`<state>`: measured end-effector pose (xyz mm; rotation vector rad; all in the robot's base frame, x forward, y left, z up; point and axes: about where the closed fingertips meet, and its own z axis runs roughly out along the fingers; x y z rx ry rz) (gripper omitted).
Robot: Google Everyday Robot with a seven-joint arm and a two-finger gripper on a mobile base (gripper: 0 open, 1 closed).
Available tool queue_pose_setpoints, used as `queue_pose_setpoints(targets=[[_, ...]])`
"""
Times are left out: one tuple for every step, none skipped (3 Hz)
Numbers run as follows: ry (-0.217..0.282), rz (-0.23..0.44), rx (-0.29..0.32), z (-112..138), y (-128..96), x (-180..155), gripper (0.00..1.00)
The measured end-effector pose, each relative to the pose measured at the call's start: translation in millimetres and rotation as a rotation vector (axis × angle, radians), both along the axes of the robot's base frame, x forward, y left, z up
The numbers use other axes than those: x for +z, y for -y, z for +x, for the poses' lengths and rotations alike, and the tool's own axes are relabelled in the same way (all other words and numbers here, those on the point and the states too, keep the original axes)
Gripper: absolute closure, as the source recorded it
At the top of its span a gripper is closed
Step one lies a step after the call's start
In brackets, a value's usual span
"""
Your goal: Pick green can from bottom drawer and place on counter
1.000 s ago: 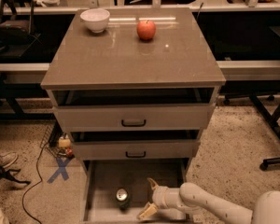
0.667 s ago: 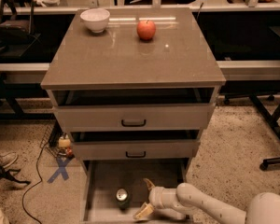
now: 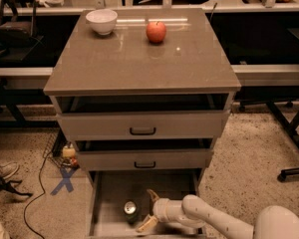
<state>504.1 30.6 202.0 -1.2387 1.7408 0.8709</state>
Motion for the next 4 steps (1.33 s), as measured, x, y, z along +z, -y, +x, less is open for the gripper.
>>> queue_pose_setpoints(targets=[[0.001, 0.019, 0.002, 4.2, -12.7, -1.7, 0.0], [0.001, 0.042, 0.008, 8.8, -25.1, -2.0, 0.0], [-0.005, 0.05, 0.021, 11.3, -35.5, -5.5, 0.0], [-0.013, 0.042, 0.029, 12.0, -41.9, -11.5, 0.13]])
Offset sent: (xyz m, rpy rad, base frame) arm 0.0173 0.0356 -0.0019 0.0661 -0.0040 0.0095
